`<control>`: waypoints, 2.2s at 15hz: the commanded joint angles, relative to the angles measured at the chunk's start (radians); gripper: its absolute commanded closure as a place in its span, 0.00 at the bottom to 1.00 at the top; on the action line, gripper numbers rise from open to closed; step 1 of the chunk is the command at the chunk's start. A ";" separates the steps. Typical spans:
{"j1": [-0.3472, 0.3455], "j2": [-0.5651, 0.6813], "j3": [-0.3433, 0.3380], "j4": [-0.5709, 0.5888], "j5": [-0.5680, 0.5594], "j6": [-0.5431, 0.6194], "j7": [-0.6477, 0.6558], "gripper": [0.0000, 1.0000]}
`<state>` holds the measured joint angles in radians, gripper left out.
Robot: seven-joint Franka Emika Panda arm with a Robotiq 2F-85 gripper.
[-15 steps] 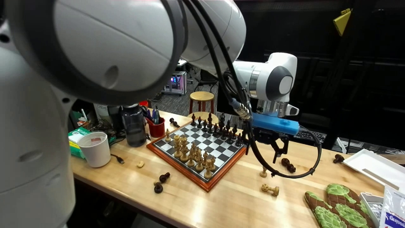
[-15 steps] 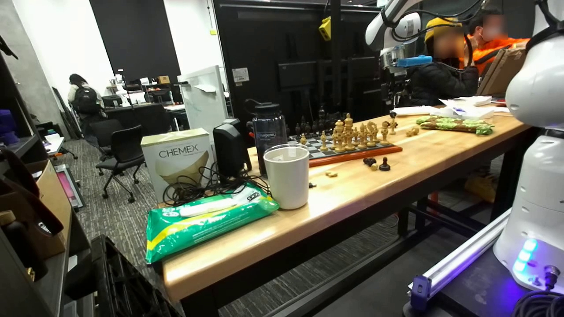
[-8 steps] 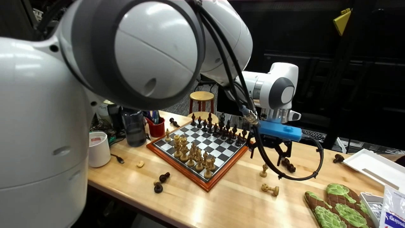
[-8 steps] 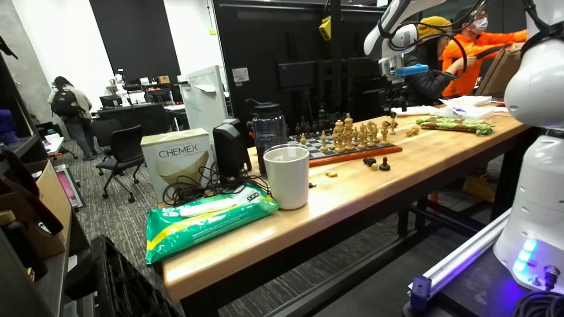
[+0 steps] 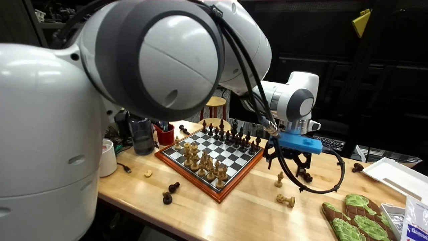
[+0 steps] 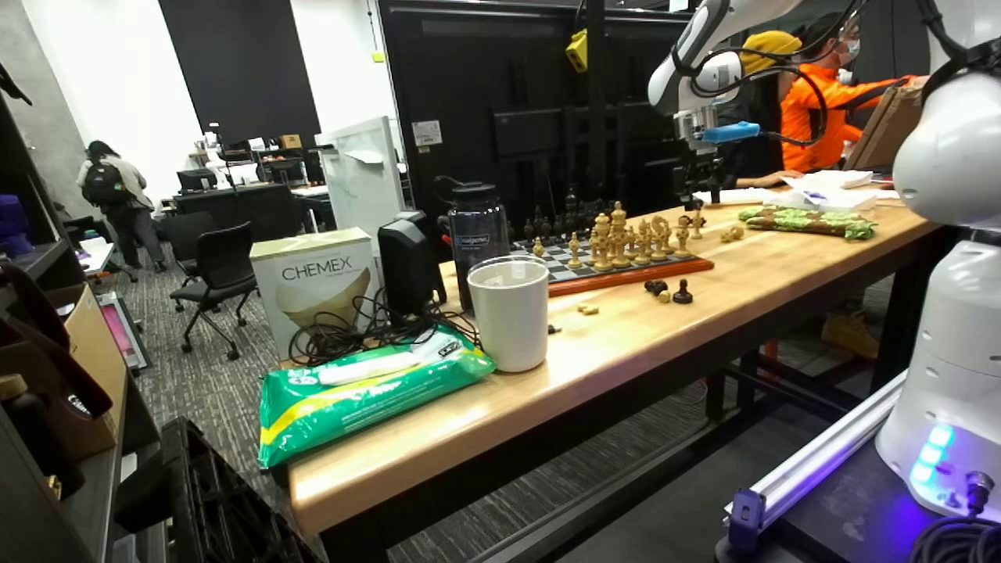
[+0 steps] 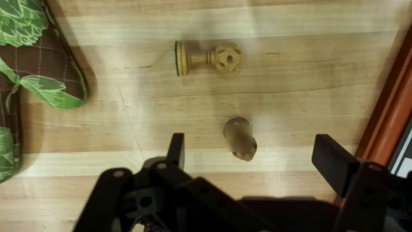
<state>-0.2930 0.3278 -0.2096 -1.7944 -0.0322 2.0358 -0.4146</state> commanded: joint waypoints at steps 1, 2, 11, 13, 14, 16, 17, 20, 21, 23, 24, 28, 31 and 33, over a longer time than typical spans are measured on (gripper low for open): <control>-0.027 0.008 0.021 0.007 0.032 0.023 -0.042 0.00; -0.031 0.011 0.023 0.006 0.040 0.026 -0.047 0.00; -0.052 0.020 0.031 0.003 0.084 0.026 -0.082 0.51; -0.053 0.019 0.032 0.004 0.084 0.021 -0.082 0.67; -0.054 0.019 0.032 0.005 0.084 0.020 -0.082 0.74; -0.054 0.021 0.036 0.007 0.083 0.013 -0.085 0.89; -0.054 0.020 0.037 0.006 0.084 0.011 -0.089 0.96; -0.049 0.019 0.041 0.011 0.078 -0.002 -0.098 0.97; -0.046 0.015 0.042 0.010 0.074 -0.006 -0.096 0.97; -0.038 0.006 0.043 0.009 0.060 -0.020 -0.084 0.97; -0.033 -0.002 0.043 0.007 0.050 -0.026 -0.077 0.97; -0.005 -0.031 0.046 0.010 0.004 -0.070 -0.055 0.97; 0.035 -0.076 0.047 -0.001 -0.077 -0.082 -0.022 0.97; 0.062 -0.115 0.055 -0.010 -0.126 -0.091 -0.013 0.97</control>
<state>-0.2676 0.2954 -0.1635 -1.7693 -0.0918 1.9719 -0.4524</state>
